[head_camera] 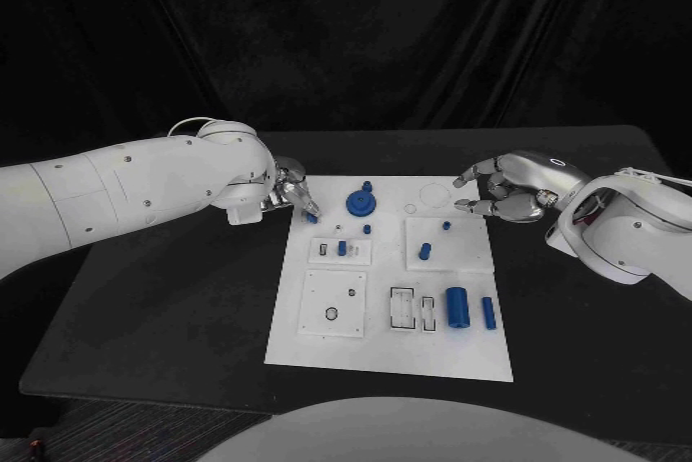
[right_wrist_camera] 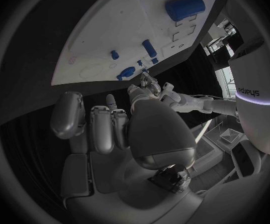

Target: Assemble the parts on the task board

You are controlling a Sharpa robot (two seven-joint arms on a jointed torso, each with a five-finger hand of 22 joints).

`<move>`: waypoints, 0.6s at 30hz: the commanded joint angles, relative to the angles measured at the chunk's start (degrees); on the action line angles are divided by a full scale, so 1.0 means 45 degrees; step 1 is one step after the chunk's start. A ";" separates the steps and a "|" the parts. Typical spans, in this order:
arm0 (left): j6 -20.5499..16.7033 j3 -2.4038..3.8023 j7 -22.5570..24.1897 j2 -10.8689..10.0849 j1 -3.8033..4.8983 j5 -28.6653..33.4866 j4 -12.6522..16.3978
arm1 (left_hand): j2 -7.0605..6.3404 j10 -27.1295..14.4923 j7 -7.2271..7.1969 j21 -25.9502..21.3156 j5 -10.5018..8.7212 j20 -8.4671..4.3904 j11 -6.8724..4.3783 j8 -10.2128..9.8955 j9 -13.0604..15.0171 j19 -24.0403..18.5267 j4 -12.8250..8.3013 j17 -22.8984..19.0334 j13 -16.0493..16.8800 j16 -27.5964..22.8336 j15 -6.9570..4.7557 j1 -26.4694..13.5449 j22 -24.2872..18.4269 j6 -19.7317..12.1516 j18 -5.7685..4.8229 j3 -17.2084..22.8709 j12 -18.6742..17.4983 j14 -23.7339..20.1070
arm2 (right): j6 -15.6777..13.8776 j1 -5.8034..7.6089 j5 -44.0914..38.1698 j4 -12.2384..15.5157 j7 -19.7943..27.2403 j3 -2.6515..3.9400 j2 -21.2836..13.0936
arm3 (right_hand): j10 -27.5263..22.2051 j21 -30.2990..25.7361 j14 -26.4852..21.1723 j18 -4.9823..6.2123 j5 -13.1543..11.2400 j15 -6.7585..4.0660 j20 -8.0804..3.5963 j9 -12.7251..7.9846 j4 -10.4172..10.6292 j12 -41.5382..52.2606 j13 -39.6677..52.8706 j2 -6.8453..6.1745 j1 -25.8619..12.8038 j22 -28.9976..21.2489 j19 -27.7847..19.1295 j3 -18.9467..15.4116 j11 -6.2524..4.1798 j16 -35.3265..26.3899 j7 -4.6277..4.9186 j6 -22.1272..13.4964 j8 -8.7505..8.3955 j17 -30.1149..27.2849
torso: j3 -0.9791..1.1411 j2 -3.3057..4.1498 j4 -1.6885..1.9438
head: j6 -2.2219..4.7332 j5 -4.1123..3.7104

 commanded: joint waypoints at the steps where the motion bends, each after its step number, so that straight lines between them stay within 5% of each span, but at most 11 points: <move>1: -0.0884 0.0011 0.0306 -0.0156 -0.0025 0.0027 0.0374 | -0.0061 0.1326 -0.0028 -0.0060 0.0081 -0.0010 0.0001 0.0031 0.0027 0.0659 -0.0684 0.3353 0.3333 0.0034 0.0012 -0.0061 0.2848 -0.0014 0.0090 0.0775 0.0036 0.1322 | 0.0057 -0.0036 -0.0072 0.0021 -0.0175 0.0007 -0.0032 | -0.0057 -0.0069 0.0758 0.0135 0.0074 0.0082 -0.0005 -0.0020 -0.0077 -0.0070 0.1322 0.0007 0.0152 0.1816 -0.0123 -0.0002 0.0040 -0.0093 -0.0021 0.0107 -0.0051 0.0245 | 0.0001 -0.0007 0.0000 | -0.0001 -0.0036; 18: -0.1702 0.0012 -0.0091 -0.1602 -0.0016 0.0026 0.2824 | -0.0102 0.1326 -0.0030 -0.0121 0.0110 -0.0008 0.0002 0.0081 0.0056 0.0619 -0.0606 0.3353 0.3333 0.0034 0.0012 -0.0309 0.2821 0.0065 0.0108 0.0980 0.0036 0.1322 | 0.0081 -0.0045 -0.0072 0.0056 -0.0213 0.0006 -0.0134 | -0.0131 -0.0088 0.0755 0.0136 0.0171 0.0085 -0.0004 -0.0032 -0.0106 -0.0154 0.1214 -0.0015 0.0187 0.1813 -0.0125 0.0009 0.0039 -0.0103 -0.0022 0.0115 -0.0062 0.0233 | 0.0003 -0.0026 -0.0004 | -0.0001 -0.0005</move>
